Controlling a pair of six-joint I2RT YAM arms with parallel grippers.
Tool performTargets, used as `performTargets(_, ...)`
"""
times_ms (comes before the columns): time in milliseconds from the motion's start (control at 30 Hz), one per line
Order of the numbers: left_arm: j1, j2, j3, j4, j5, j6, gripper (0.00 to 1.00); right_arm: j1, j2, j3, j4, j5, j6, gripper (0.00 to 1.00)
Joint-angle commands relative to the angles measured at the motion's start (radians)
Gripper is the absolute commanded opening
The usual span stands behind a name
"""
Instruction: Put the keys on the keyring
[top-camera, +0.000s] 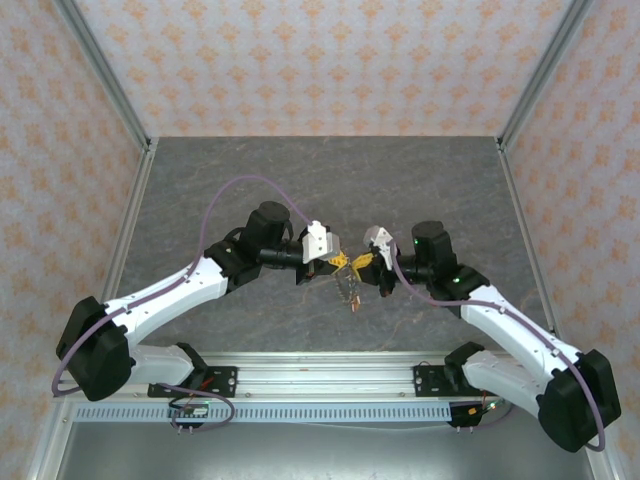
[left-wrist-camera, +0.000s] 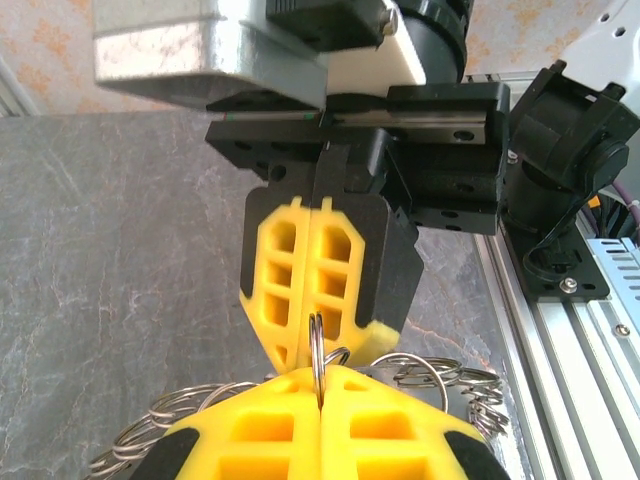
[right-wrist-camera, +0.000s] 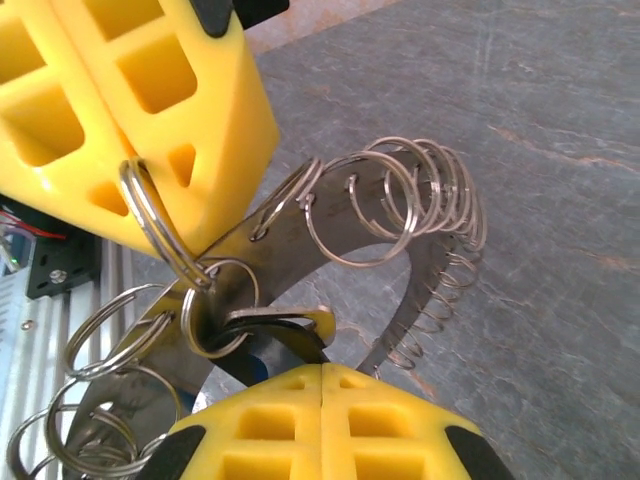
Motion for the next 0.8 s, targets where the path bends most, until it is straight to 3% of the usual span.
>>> performTargets(0, -0.003, -0.007, 0.038, -0.019, -0.027, 0.024, 0.0, 0.007, -0.049, 0.041, -0.044, 0.056, -0.044, 0.0)
performTargets(133, -0.003, -0.005, 0.038, -0.05, -0.044, 0.042, 0.0, 0.006, -0.07, 0.051, -0.099, 0.1, -0.072, 0.0)
performTargets(233, -0.003, 0.002, 0.047, -0.1, -0.061, 0.071, 0.0, 0.006, -0.085, 0.031, -0.065, 0.142, -0.035, 0.07)
performTargets(433, 0.009, -0.006, 0.067, -0.27, -0.122, 0.173, 0.0, 0.007, -0.096, 0.016, 0.026, 0.313, 0.131, 0.3)
performTargets(767, 0.056, 0.029, 0.218, -0.715, -0.235, 0.399, 0.0, 0.004, -0.124, -0.003, 0.067, 0.565, 0.353, 0.35)
